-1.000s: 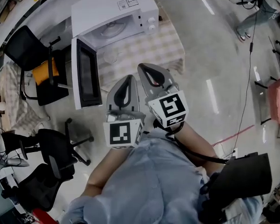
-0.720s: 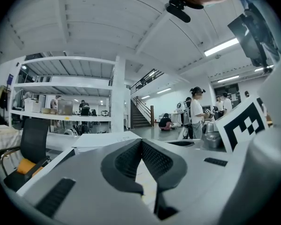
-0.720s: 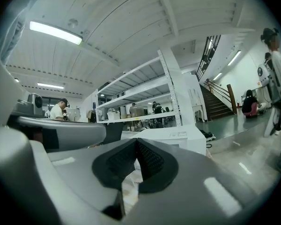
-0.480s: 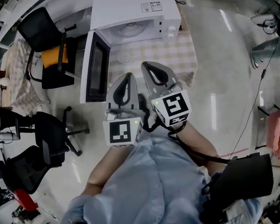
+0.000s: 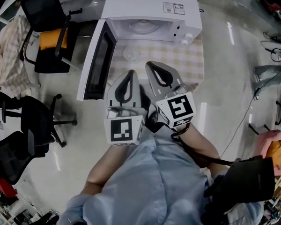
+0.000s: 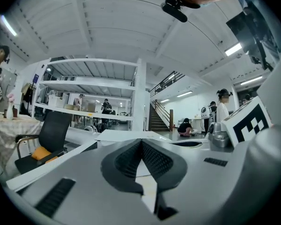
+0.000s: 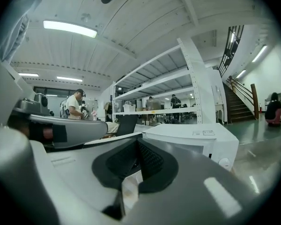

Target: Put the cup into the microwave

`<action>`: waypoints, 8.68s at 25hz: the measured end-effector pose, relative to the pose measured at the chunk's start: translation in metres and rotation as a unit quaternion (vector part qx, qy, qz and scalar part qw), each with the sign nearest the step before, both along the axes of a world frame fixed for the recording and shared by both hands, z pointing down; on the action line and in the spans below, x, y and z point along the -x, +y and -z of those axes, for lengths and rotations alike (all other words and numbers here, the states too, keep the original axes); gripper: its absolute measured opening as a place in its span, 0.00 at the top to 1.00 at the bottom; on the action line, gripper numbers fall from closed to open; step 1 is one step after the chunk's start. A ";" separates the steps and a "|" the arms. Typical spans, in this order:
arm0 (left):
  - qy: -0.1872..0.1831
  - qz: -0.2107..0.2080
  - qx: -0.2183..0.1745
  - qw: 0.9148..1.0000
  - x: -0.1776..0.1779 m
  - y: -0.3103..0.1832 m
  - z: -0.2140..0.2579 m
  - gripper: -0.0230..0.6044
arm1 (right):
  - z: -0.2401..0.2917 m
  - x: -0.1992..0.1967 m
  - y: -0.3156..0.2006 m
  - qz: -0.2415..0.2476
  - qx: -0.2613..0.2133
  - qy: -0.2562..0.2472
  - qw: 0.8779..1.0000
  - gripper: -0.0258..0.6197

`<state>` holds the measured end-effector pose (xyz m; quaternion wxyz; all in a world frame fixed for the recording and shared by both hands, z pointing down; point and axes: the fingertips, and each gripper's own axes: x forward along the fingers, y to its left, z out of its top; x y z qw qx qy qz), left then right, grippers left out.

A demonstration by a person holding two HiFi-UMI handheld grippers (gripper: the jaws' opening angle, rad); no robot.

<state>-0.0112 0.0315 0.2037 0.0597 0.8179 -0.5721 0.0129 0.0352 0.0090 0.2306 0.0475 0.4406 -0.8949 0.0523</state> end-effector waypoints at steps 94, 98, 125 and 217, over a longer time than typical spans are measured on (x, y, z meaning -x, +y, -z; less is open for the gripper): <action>0.002 0.097 0.055 0.994 0.090 -0.146 -0.192 0.95 | -0.269 0.096 -0.128 0.251 0.065 0.185 0.948 0.37; -0.004 0.088 0.062 0.994 0.087 -0.147 -0.191 0.95 | -0.267 0.095 -0.131 0.230 0.077 0.166 0.956 0.38; -0.009 0.044 0.068 0.997 0.056 -0.170 -0.163 0.95 | -0.213 0.058 -0.170 0.152 0.089 0.136 0.975 0.38; 0.003 0.022 0.084 0.996 0.040 -0.206 -0.150 0.95 | -0.200 0.006 -0.271 0.037 0.082 0.152 0.984 0.30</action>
